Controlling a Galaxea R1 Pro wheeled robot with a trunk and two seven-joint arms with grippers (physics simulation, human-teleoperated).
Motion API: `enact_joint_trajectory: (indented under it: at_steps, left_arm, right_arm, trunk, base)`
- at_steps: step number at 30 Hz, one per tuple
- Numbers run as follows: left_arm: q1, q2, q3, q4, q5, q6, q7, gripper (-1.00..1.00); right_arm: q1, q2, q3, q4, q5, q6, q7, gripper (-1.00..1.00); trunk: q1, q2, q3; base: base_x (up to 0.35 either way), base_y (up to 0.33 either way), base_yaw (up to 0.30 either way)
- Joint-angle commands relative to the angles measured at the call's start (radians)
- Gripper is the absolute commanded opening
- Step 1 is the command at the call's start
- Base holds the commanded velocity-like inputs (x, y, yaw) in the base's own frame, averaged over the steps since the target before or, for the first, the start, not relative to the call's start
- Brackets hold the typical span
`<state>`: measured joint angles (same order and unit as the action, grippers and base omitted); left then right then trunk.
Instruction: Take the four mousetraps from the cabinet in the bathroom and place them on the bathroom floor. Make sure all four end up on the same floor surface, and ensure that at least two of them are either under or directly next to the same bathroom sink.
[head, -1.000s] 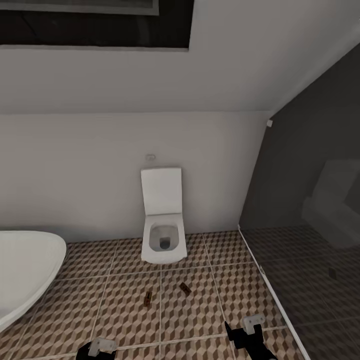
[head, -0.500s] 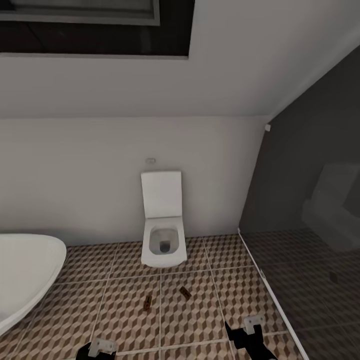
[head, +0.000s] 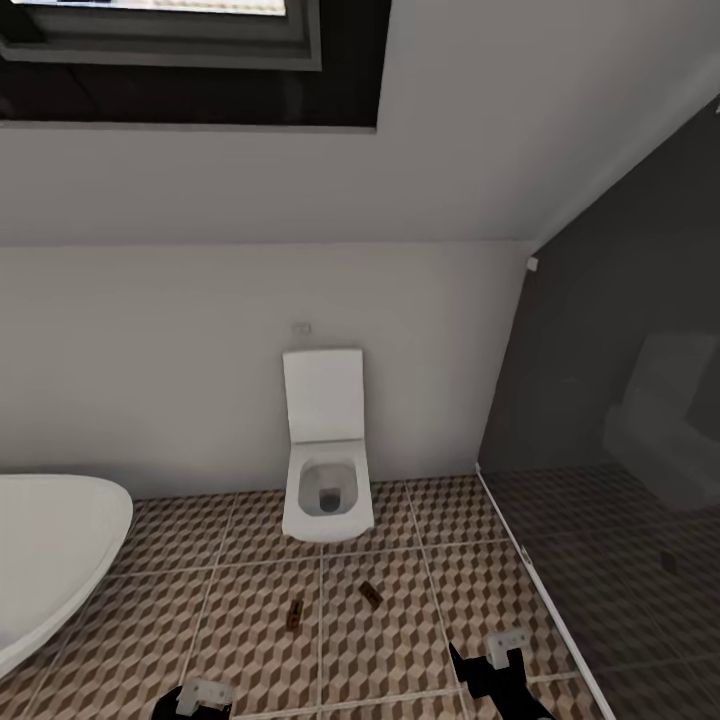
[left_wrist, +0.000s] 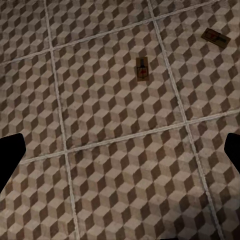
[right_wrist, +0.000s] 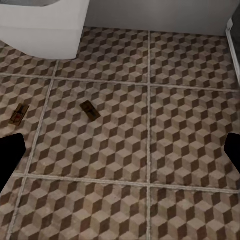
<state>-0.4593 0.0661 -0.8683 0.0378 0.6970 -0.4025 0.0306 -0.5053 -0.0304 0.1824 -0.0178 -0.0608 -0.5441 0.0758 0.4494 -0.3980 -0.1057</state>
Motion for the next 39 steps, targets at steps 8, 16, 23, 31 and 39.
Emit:
enact_joint_trajectory:
  at_steps: [8,16,23,31,39]
  left_arm:
    - [-0.001,-0.001,-0.008,0.002,0.001,-0.004,0.003,1.0]
    - [-0.001,-0.001,-0.008,0.002,0.001,-0.004,0.003,1.0]
    - [0.0,-0.002,-0.008,0.002,0.001,-0.004,0.003,1.0]
    - [0.0,-0.002,-0.008,0.002,0.001,-0.004,0.003,1.0]
    - [0.0,-0.004,-0.008,0.002,0.001,-0.004,0.003,1.0]
  right_arm:
    - [-0.001,0.0,0.003,0.001,-0.007,-0.003,0.006,1.0]
    - [-0.001,-0.001,0.003,0.001,-0.007,-0.003,0.006,1.0]
    - [-0.001,-0.003,0.003,0.001,-0.007,-0.003,0.007,1.0]
    - [-0.001,-0.003,0.003,0.001,-0.007,-0.002,0.007,1.0]
    - [-0.001,-0.003,0.003,0.001,-0.007,-0.002,0.004,1.0]
  trunk:
    - [0.001,-0.002,0.011]
    - [0.001,-0.002,0.02]
    - [0.001,-0.002,0.021]
    - [0.001,-0.002,0.021]
    - [0.001,-0.002,0.022]
  base:
    - [0.0,0.0,0.0]
    - [0.0,0.0,0.0]
    - [0.0,0.0,0.0]
    - [0.0,0.0,0.0]
    - [0.0,0.0,0.0]
